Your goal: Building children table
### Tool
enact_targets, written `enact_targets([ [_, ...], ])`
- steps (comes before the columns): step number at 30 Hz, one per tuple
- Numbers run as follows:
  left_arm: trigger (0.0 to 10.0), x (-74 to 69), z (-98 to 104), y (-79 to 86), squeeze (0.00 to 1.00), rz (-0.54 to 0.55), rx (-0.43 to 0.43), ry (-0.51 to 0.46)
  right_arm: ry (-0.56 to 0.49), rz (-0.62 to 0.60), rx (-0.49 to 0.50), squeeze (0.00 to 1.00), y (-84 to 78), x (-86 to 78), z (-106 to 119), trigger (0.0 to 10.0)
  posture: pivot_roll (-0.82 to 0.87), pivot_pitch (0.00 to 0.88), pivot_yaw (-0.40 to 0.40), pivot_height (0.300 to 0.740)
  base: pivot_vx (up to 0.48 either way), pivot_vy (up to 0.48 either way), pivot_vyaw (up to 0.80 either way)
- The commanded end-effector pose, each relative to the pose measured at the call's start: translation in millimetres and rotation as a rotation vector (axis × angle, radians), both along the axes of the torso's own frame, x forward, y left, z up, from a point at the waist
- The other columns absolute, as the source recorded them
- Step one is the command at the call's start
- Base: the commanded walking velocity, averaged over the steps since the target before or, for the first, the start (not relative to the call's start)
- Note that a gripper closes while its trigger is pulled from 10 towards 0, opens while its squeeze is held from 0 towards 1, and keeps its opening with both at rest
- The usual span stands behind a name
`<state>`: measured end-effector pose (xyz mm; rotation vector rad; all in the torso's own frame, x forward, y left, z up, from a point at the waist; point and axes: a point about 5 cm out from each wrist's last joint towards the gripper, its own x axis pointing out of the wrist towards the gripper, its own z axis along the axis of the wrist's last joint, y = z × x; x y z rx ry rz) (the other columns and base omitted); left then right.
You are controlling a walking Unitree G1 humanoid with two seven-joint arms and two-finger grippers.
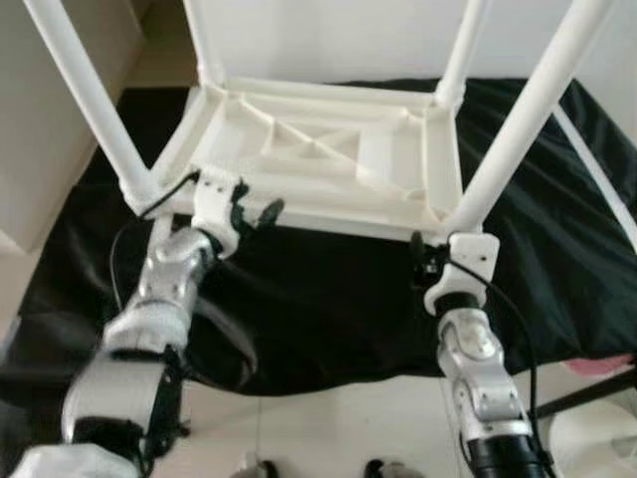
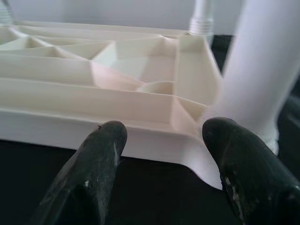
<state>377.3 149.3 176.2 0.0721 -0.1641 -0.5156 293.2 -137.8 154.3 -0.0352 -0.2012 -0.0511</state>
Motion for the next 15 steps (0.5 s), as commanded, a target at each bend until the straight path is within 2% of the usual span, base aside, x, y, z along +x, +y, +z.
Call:
enact_targets([
  [1, 10.0, -2.4, 2.0, 4.2, 0.00, 0.062, -0.037, -0.013, 0.019, 0.006, -0.019, 0.00, -0.7, -1.8, -7.5, 10.0, -0.02, 0.084, 0.011, 0.740, 0.000, 0.000, 0.00],
  [2, 10.0, -2.4, 2.0, 4.2, 0.00, 0.062, -0.037, -0.013, 0.019, 0.006, -0.019, 0.00, -0.7, -1.8, -7.5, 10.0, -0.02, 0.084, 0.011, 0.740, 0.000, 0.000, 0.00],
  [3, 10.0, -7.5, 2.4, 2.6, 0.00, 0.086, -0.089, -0.026, 0.015, 0.007, -0.029, 0.00, -2.4, -2.6, -8.4, 10.0, -0.01, 0.079, 0.007, 0.740, 0.000, 0.000, 0.00],
  [4, 10.0, -7.5, 2.4, 2.6, 0.00, 0.086, -0.089, -0.026, 0.015, 0.007, -0.029, 0.00, -2.4, -2.6, -8.4, 10.0, -0.01, 0.079, 0.007, 0.740, 0.000, 0.000, 0.00],
  [5, 10.0, -14.4, 2.1, 2.1, 0.00, 0.117, -0.149, -0.035, 0.000, 0.013, -0.051, 0.00, -4.1, -3.2, -8.0, 10.0, -0.01, 0.077, 0.004, 0.740, 0.000, 0.000, 0.00],
  [6, 10.0, -14.4, 2.1, 2.1, 0.00, 0.117, -0.149, -0.035, 0.000, 0.013, -0.051, 0.00, -4.1, -3.2, -8.0, 10.0, -0.01, 0.077, 0.004, 0.740, 0.000, 0.000, 0.00],
  [7, 10.0, -22.8, 1.1, 1.6, 0.00, 0.144, -0.188, -0.047, -0.018, 0.014, -0.067, 0.00, -5.8, -3.9, -6.5, 10.0, -0.01, 0.076, 0.001, 0.740, 0.000, 0.000, 0.00],
  [10, 10.0, -45.0, -4.5, -4.9, 0.00, 0.203, -0.178, -0.072, -0.049, 0.025, -0.061, 0.00, -8.7, -4.8, -1.2, 10.0, 0.00, 0.078, -0.006, 0.740, 0.000, 0.000, 0.00],
  [12, 10.0, -45.0, -4.5, -4.9, 0.00, 0.203, -0.178, -0.072, -0.049, 0.025, -0.061, 0.00, -8.7, -4.8, -1.2, 10.0, 0.00, 0.078, -0.006, 0.740, 0.000, 0.000, 0.00],
  [14, 10.0, -55.8, -5.1, -11.5, 0.00, 0.251, -0.163, -0.102, -0.051, 0.026, -0.064, 0.00, -10.4, -4.4, -0.2, 10.0, 0.00, 0.078, -0.010, 0.740, 0.000, 0.000, 0.00],
  [15, 10.0, -55.8, -5.1, -11.5, 0.00, 0.251, -0.163, -0.102, -0.051, 0.026, -0.064, 0.00, -10.4, -4.4, -0.2, 10.0, 0.00, 0.078, -0.010, 0.740, 0.000, 0.000, 0.00],
])
